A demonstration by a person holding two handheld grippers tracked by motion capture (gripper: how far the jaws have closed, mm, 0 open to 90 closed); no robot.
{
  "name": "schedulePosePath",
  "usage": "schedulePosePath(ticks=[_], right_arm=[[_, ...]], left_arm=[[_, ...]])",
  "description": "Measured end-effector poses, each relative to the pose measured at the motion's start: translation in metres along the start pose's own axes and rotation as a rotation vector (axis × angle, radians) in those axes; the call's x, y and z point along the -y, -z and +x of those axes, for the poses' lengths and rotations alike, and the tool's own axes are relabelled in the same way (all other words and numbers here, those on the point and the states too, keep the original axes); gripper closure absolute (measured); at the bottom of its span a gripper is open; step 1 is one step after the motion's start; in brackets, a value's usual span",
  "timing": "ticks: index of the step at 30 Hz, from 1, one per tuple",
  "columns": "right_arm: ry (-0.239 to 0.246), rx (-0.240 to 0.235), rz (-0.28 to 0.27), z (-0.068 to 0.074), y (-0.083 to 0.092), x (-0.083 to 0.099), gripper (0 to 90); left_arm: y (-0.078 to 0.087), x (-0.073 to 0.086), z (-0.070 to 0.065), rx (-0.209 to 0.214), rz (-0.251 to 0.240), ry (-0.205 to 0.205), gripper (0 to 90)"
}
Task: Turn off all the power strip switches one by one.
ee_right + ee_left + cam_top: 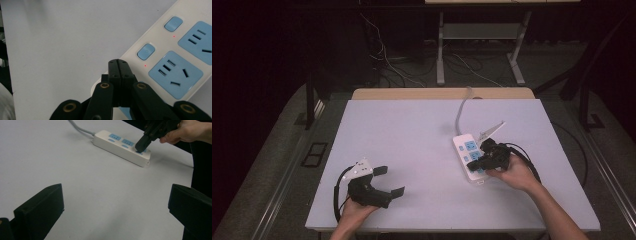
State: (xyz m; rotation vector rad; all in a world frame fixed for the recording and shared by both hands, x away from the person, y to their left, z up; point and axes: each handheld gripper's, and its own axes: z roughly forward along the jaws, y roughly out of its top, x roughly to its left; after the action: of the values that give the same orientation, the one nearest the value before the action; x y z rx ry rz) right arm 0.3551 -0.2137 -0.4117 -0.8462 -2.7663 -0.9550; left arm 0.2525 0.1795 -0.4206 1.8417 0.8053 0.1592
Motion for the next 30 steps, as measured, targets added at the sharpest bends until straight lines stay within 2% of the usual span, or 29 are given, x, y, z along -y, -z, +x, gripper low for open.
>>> schedulePosePath(ticks=[3,7,11,14,21,27,29,30], right_arm=[[0.003,-0.005,-0.002,-0.0007,-0.0002,0.0004,90.0],[-0.032,-0.028,-0.023,-0.0037,-0.0019,0.0039,90.0],[-0.005,-0.002,-0.023,-0.0002,-0.0021,0.0033,90.0],[-0.015,-0.009,-0.039,-0.001,-0.0017,0.0058,90.0],[0.004,0.001,-0.04,-0.0004,-0.0009,0.0062,90.0],[-0.004,0.013,-0.058,0.0016,-0.0003,0.0086,90.0],[-0.016,0.0,-0.076,0.001,0.0028,0.008,90.0],[-0.002,0.011,-0.063,0.0011,0.0032,0.0081,90.0]], left_arm=[[0.0,0.0,-0.0003,0.0,0.0,0.0,0.0],[0.0002,-0.0002,-0.001,0.001,-0.003,-0.003,0.0],[0.0014,-0.0002,-0.0007,-0.002,-0.005,-0.001,0.0],[0.0012,0.0,0.0002,-0.003,-0.004,-0.001,0.0],[-0.0003,0.0001,0.0013,-0.003,0.003,0.0,0.0],[0.0001,0.0002,0.0014,-0.004,0.002,0.002,0.0],[0.0001,0.0002,0.0011,-0.004,0.002,0.001,0.0],[0.0,0.0002,0.0013,-0.003,0.003,0.0,0.0]])
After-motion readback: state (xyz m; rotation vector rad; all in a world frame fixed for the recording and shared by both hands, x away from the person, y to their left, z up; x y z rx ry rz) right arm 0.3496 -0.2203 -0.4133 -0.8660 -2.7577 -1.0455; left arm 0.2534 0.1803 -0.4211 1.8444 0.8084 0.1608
